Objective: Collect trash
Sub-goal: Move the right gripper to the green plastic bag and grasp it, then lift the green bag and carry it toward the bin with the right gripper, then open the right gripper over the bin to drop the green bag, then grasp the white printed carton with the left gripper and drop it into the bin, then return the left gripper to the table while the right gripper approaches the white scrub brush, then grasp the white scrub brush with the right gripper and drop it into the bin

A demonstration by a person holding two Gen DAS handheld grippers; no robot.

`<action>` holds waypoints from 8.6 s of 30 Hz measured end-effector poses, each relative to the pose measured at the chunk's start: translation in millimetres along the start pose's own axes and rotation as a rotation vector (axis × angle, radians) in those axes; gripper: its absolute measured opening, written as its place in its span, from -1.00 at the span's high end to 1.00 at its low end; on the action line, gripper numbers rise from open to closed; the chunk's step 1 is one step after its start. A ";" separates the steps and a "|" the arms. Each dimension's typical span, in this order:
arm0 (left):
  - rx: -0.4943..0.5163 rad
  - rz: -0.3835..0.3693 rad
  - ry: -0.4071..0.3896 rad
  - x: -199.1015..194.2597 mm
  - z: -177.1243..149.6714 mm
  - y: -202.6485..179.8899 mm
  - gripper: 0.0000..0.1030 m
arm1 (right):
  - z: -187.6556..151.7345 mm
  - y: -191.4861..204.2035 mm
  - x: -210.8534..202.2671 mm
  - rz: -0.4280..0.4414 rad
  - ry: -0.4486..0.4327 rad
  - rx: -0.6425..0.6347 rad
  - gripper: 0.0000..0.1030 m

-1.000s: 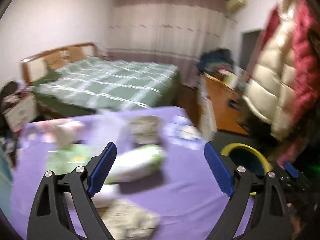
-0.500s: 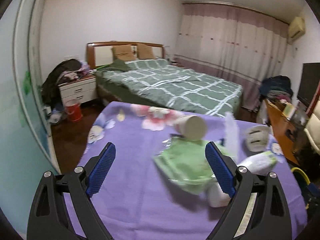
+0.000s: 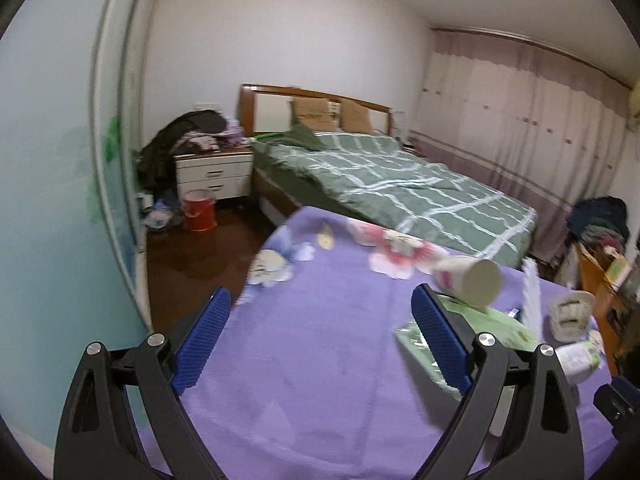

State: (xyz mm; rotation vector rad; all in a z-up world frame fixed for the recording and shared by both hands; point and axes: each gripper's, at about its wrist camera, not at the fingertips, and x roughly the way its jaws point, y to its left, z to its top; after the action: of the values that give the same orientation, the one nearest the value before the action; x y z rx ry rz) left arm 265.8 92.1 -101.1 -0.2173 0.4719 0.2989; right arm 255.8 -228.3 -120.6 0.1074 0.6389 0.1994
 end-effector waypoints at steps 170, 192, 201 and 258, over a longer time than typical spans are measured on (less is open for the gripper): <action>0.762 -0.950 0.443 -101.1 -152.7 -513.8 -0.71 | -106.2 -342.9 -209.7 -0.574 -0.233 0.544 -0.29; 0.351 -0.475 0.110 -44.6 -23.4 -153.4 -0.89 | -36.6 -209.1 -86.1 -0.310 -0.087 0.293 -0.32; 0.243 -0.311 0.068 -5.9 -15.7 -75.1 -0.89 | 2.9 -142.5 -41.8 -0.178 -0.053 0.191 -0.33; 0.178 -0.097 0.068 3.9 -20.7 -51.9 -0.89 | 22.8 -152.6 -63.6 -0.256 -0.155 0.260 0.75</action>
State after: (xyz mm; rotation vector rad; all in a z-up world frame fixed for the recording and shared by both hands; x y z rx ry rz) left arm 277.7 38.9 -113.9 -0.0766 0.5506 0.1533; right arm 242.8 -391.9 -90.0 0.2863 0.5159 -0.1391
